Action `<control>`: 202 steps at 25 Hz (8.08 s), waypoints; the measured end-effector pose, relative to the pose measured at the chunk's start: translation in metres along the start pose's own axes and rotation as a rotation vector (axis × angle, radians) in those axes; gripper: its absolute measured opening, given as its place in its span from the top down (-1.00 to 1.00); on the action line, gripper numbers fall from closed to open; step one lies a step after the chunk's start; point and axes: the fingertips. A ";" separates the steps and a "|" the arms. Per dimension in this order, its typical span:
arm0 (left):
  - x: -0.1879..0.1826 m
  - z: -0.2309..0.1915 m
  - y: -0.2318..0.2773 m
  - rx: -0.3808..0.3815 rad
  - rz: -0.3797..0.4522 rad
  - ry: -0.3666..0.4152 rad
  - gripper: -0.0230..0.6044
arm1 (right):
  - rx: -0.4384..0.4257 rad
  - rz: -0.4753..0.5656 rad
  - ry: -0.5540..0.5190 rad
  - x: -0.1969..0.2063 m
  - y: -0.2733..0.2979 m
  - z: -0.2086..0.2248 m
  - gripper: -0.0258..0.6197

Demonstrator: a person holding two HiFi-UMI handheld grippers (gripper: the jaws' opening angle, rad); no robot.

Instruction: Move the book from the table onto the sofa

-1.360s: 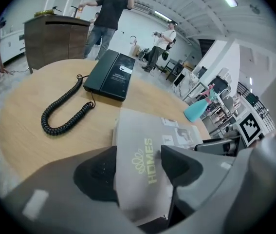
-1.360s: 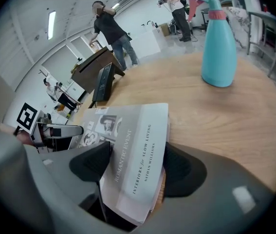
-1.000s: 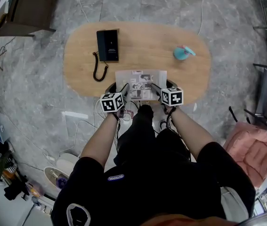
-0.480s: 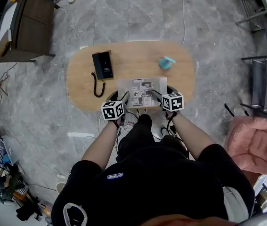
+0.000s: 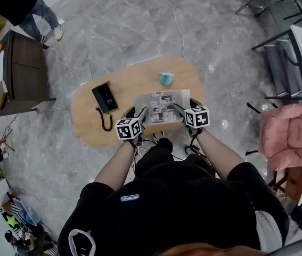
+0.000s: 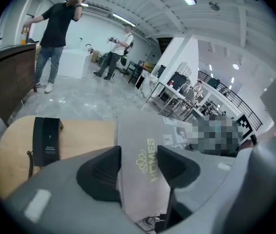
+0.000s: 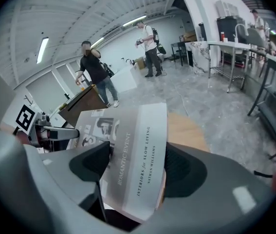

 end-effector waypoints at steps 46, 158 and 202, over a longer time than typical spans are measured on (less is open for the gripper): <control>0.094 0.709 0.156 0.670 -0.091 0.531 0.20 | 0.574 0.584 0.410 0.085 -0.565 0.430 -0.18; 0.754 1.167 0.570 1.489 -1.125 1.864 0.11 | 0.539 0.624 1.509 0.476 -0.499 0.837 -0.04; 0.357 1.234 0.264 1.943 -0.362 1.560 0.21 | 1.133 0.758 0.613 0.130 -0.839 0.682 0.01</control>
Point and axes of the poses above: the fingertips, and each gripper's own axes: y forward along the fingers, z to its right, x out of its underside, and after that the axes turned 10 degrees about z, right-handed
